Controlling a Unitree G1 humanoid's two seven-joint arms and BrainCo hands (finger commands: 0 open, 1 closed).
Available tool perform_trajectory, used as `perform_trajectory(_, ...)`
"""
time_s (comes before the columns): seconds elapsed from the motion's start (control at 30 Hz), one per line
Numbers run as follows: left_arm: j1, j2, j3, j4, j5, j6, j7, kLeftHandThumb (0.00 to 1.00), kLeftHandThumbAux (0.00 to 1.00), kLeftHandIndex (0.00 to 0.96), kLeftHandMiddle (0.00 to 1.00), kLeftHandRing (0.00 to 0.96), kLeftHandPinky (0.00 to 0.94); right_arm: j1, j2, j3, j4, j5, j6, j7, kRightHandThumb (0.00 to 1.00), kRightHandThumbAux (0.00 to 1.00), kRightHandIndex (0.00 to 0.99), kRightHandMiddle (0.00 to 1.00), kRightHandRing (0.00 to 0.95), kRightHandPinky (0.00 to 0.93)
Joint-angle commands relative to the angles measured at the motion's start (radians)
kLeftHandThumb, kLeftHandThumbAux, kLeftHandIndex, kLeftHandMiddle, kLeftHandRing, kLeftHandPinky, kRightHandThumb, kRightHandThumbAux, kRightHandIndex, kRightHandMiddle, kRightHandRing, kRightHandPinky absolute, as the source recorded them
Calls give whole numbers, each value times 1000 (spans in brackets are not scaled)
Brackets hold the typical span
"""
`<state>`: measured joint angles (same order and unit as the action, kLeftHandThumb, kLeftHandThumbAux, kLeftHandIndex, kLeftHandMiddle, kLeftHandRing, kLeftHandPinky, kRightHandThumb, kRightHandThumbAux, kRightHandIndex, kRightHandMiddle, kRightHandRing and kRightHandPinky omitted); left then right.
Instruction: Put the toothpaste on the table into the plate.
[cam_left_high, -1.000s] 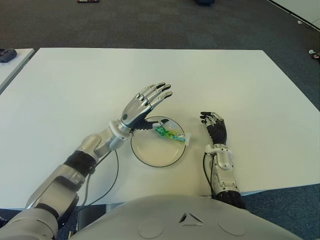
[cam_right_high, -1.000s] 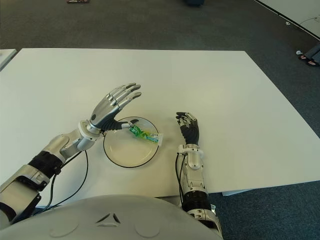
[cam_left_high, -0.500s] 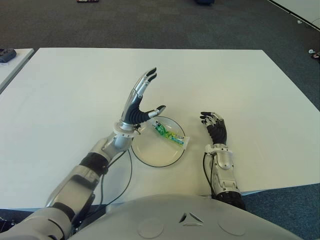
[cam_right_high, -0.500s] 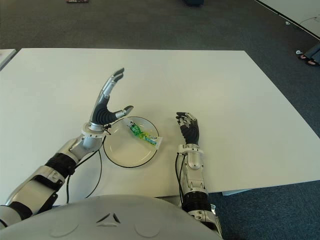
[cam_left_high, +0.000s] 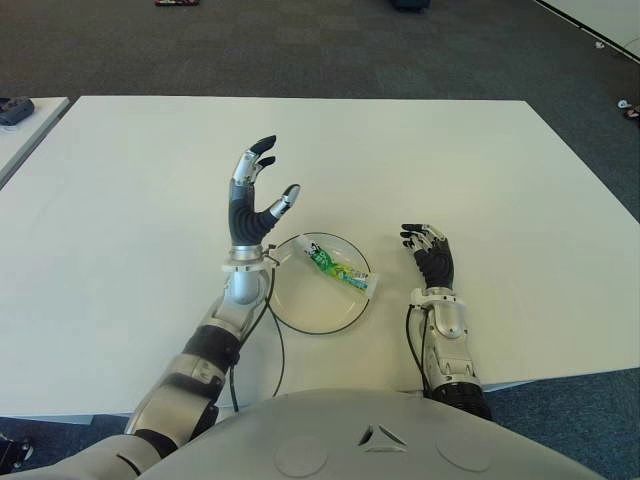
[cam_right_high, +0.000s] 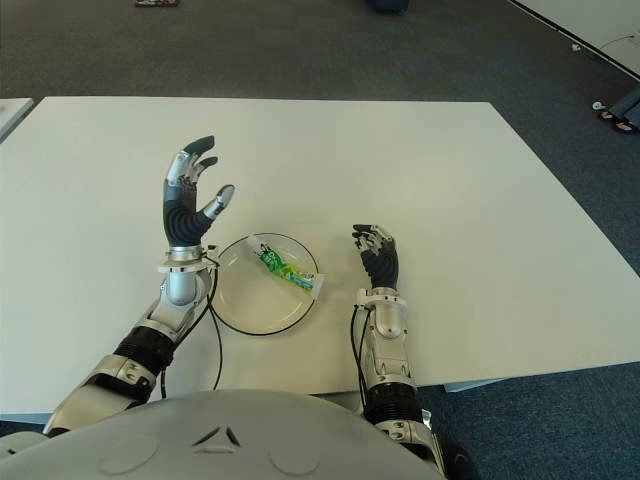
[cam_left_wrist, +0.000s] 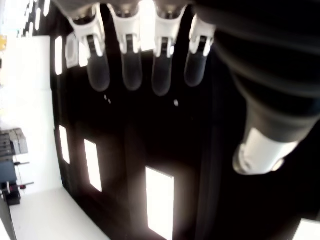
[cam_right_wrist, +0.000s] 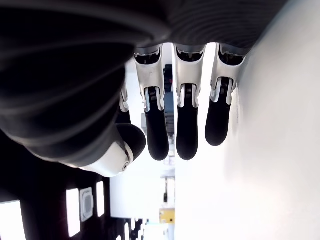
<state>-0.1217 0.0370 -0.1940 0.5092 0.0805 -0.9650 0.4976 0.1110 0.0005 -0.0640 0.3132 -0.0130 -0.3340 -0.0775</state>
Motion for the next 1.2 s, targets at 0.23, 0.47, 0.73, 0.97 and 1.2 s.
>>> perform_trajectory(0.23, 50, -106, 104, -62, -235, 163, -175, 545, 722, 418, 485, 463, 479, -6, 4, 4, 17, 4, 1, 11, 697, 738, 417, 403, 359, 362)
perform_trajectory(0.47, 60, -123, 154, -86, -277, 242, -247, 681, 715, 429, 534, 499, 491, -11, 6, 1, 18, 7, 17, 11, 696, 739, 415, 391, 358, 369)
perform_trajectory(0.73, 55, -122, 216, -41, -332, 296, -339, 698, 714, 432, 552, 516, 488, -16, 8, 0, 23, -1, 17, -3, 695, 739, 414, 386, 358, 367)
perform_trajectory(0.97, 54, -116, 253, -9, -340, 304, -407, 698, 715, 432, 550, 520, 496, -18, 9, 0, 22, -2, 18, -9, 695, 738, 413, 380, 357, 369)
perform_trajectory(1.2, 57, -72, 325, 129, -394, 280, -556, 700, 715, 432, 550, 528, 505, -19, 8, -2, 21, 1, 23, -10, 696, 738, 413, 382, 362, 378)
